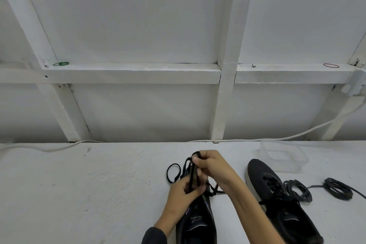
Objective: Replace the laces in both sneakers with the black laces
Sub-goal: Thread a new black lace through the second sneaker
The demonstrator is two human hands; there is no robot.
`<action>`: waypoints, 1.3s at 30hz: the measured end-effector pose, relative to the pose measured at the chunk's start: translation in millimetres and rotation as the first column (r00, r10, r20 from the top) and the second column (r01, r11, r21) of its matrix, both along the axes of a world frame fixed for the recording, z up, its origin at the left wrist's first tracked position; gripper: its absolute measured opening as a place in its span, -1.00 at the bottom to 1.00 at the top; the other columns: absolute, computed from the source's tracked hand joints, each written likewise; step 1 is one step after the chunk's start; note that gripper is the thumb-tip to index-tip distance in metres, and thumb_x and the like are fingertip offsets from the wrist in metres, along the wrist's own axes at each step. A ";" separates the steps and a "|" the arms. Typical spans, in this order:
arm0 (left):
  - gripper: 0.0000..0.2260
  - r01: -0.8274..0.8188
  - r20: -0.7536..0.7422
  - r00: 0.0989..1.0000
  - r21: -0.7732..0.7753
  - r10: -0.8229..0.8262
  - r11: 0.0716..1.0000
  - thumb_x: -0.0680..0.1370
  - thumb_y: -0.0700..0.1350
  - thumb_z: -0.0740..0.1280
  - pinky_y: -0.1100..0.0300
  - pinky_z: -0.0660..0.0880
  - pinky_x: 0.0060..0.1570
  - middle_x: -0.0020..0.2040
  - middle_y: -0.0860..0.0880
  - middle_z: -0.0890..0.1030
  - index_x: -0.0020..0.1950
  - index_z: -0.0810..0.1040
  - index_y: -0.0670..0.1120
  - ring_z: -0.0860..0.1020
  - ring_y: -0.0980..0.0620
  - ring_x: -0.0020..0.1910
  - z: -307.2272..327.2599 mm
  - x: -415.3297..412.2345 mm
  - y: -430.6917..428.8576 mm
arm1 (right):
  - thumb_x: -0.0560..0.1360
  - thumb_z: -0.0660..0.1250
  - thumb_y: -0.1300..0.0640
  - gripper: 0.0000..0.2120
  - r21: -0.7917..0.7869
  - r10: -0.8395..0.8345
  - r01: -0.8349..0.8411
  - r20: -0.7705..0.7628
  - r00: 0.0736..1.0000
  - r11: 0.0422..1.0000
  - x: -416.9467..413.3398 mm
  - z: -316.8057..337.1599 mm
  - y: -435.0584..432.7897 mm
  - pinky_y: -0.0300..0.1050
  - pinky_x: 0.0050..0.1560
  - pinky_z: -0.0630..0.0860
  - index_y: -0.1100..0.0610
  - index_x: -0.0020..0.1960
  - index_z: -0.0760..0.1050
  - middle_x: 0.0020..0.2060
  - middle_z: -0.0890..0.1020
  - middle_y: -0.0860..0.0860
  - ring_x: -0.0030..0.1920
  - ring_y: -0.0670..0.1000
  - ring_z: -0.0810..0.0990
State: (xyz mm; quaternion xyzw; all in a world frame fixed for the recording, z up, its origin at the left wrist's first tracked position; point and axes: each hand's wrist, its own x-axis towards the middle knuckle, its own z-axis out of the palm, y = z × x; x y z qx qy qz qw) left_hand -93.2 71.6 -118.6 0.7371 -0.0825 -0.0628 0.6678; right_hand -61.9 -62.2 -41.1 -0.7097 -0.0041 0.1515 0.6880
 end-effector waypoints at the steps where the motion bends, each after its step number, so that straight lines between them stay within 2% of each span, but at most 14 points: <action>1: -0.88 0.000 0.000 1.000 -0.008 0.000 1.000 0.48 -0.21 0.46 0.32 0.52 -0.03 -0.13 0.02 0.71 -0.01 0.65 -0.06 0.67 0.10 -0.08 0.1 -0.1 0.6 | 0.60 0.23 0.30 -0.75 0.036 -0.015 0.014 0.004 1.000 0.999 2.2 4.1 0.5 -0.21 -0.46 0.26 0.18 -0.25 0.46 -0.52 0.46 0.07 -0.58 -0.05 0.30; 9: -0.90 0.001 -0.021 1.000 -0.024 -0.002 1.000 0.49 -0.22 0.46 0.32 0.53 -0.01 -0.11 0.02 0.72 -0.01 0.65 -0.10 0.67 0.10 -0.06 -1.2 -1.3 0.3 | 0.53 0.25 0.44 -0.74 0.314 -0.223 0.195 0.054 0.973 0.929 28.6 55.6 -1.3 -0.34 -0.60 0.20 0.25 -0.30 0.49 -0.32 0.45 0.14 -0.57 -0.09 0.33; 15: -0.92 0.009 -0.044 0.999 -0.078 -0.013 0.997 0.54 -0.19 0.39 0.33 0.51 0.00 -0.12 -0.06 0.71 0.00 0.64 -0.15 0.67 0.05 -0.06 -0.4 -0.2 0.4 | 0.54 0.27 0.41 -0.83 0.355 -0.272 0.230 0.071 0.960 0.906 59.7 73.4 5.0 -0.35 -0.56 0.25 0.29 -0.21 0.53 -0.32 0.55 0.08 -0.55 -0.11 0.37; 18: -0.86 0.012 -0.088 0.996 -0.134 -0.024 0.991 0.59 -0.19 0.31 0.28 0.52 0.01 -0.12 -0.11 0.70 0.00 0.64 -0.21 0.67 0.00 -0.08 -0.3 0.9 -0.3 | 0.57 0.29 0.33 -0.91 0.222 -0.240 0.215 0.091 0.966 0.951 74.8 51.9 5.7 -0.32 -0.47 0.39 0.34 -0.05 0.56 -0.31 0.53 0.12 -0.52 -0.08 0.43; 20: -0.86 0.018 -0.099 0.995 -0.146 -0.032 0.989 0.60 -0.19 0.31 0.27 0.53 0.01 -0.14 -0.10 0.70 -0.01 0.65 -0.20 0.66 -0.01 -0.09 -1.7 0.9 -1.5 | 0.58 0.32 0.25 -0.81 0.070 -0.186 0.182 0.059 0.981 0.981 80.1 32.6 -3.8 -0.26 -0.38 0.53 0.37 0.11 0.53 -0.21 0.59 0.16 -0.44 0.01 0.59; 23: -0.87 0.008 -0.106 0.994 -0.161 -0.025 0.987 0.59 -0.20 0.31 0.26 0.53 0.00 -0.16 -0.09 0.70 -0.02 0.65 -0.20 0.66 0.01 -0.11 -2.7 0.5 -2.9 | 0.53 0.41 0.06 -0.64 -0.280 -0.148 0.141 -0.005 0.989 0.950 76.0 1.6 -22.0 -0.04 -0.25 0.65 0.34 0.13 0.51 0.03 0.61 0.26 -0.29 0.23 0.69; 24: -0.87 0.006 -0.108 0.994 -0.160 -0.023 0.987 0.59 -0.20 0.31 0.26 0.53 0.00 -0.16 -0.08 0.70 -0.03 0.65 -0.20 0.66 0.01 -0.11 -3.3 0.7 -2.9 | 0.52 0.41 0.01 -0.62 -0.419 -0.140 0.128 0.002 0.990 0.899 70.5 -6.2 -27.7 -0.01 -0.25 0.65 0.34 0.09 0.52 0.00 0.62 0.27 -0.30 0.23 0.69; 26: -0.87 0.005 -0.104 0.994 -0.153 -0.021 0.988 0.59 -0.19 0.32 0.25 0.53 0.00 -0.15 -0.08 0.70 -0.02 0.66 -0.19 0.66 0.00 -0.11 -4.5 1.5 -2.8 | 0.54 0.35 -0.10 -0.59 -0.604 -0.075 0.048 -0.019 0.997 0.795 54.3 -15.1 -34.8 -0.12 -0.35 0.57 0.29 -0.02 0.59 -0.14 0.66 0.16 -0.37 0.10 0.66; 28: -0.87 0.002 -0.105 0.994 -0.144 -0.017 0.990 0.59 -0.18 0.32 0.25 0.54 0.00 -0.13 -0.08 0.71 -0.01 0.66 -0.17 0.67 0.00 -0.10 -5.0 1.5 -2.8 | 0.54 0.30 -0.20 -0.53 -0.645 0.029 -0.084 -0.096 0.995 0.759 34.6 -17.9 -36.9 -0.24 -0.39 0.47 0.23 -0.12 0.64 -0.25 0.66 0.05 -0.42 -0.01 0.59; 31: -0.87 0.009 -0.088 0.996 -0.100 -0.018 0.995 0.59 -0.15 0.32 0.25 0.55 0.02 -0.10 -0.07 0.72 0.04 0.66 -0.12 0.68 0.01 -0.07 -4.8 2.6 -3.1 | 0.49 0.37 -0.19 -0.57 -0.537 0.119 -0.162 -0.113 0.986 0.828 11.0 -22.8 -28.3 -0.30 -0.48 0.32 0.17 -0.28 0.61 -0.36 0.63 0.06 -0.48 -0.08 0.47; 33: -0.87 0.010 -0.080 0.997 -0.065 -0.015 0.998 0.59 -0.14 0.32 0.25 0.55 0.05 -0.10 -0.05 0.72 0.05 0.66 -0.09 0.68 0.03 -0.05 -4.2 3.1 -3.5 | 0.47 0.44 -0.08 -0.60 -0.455 0.099 -0.097 -0.019 0.995 0.885 2.8 -29.8 -18.7 -0.30 -0.49 0.29 0.20 -0.36 0.52 -0.47 0.55 0.08 -0.51 -0.08 0.43; 35: -0.87 0.003 -0.086 0.996 -0.053 -0.008 0.999 0.59 -0.14 0.32 0.22 0.55 0.07 -0.11 -0.05 0.72 0.03 0.65 -0.09 0.68 0.04 -0.05 -3.5 2.9 -3.6 | 0.44 0.49 0.08 -0.59 -0.339 0.021 0.003 0.068 0.997 0.941 -0.6 -34.9 -10.0 -0.21 -0.46 0.35 0.31 -0.38 0.42 -0.51 0.46 0.11 -0.54 0.02 0.46; 37: -0.91 0.002 -0.085 0.996 -0.042 -0.006 0.999 0.58 -0.15 0.34 0.20 0.55 0.09 -0.11 -0.04 0.72 0.01 0.65 -0.08 0.68 0.04 -0.05 -2.5 2.4 -3.5 | 0.42 0.50 0.19 -0.59 -0.293 -0.065 0.097 0.119 0.991 0.951 -0.2 -34.8 -4.9 -0.18 -0.49 0.33 0.27 -0.43 0.33 -0.54 0.38 0.08 -0.56 0.08 0.42; 39: -0.90 0.008 -0.076 0.997 -0.030 -0.010 1.000 0.54 -0.19 0.39 0.23 0.55 0.10 -0.09 -0.01 0.72 0.02 0.64 -0.03 0.68 0.06 -0.02 -0.8 3.1 -3.3 | 0.40 0.50 0.24 -0.53 -0.303 -0.115 0.165 0.176 0.978 0.939 1.3 -30.6 -1.0 -0.22 -0.47 0.27 0.17 -0.49 0.26 -0.56 0.30 0.07 -0.53 0.04 0.33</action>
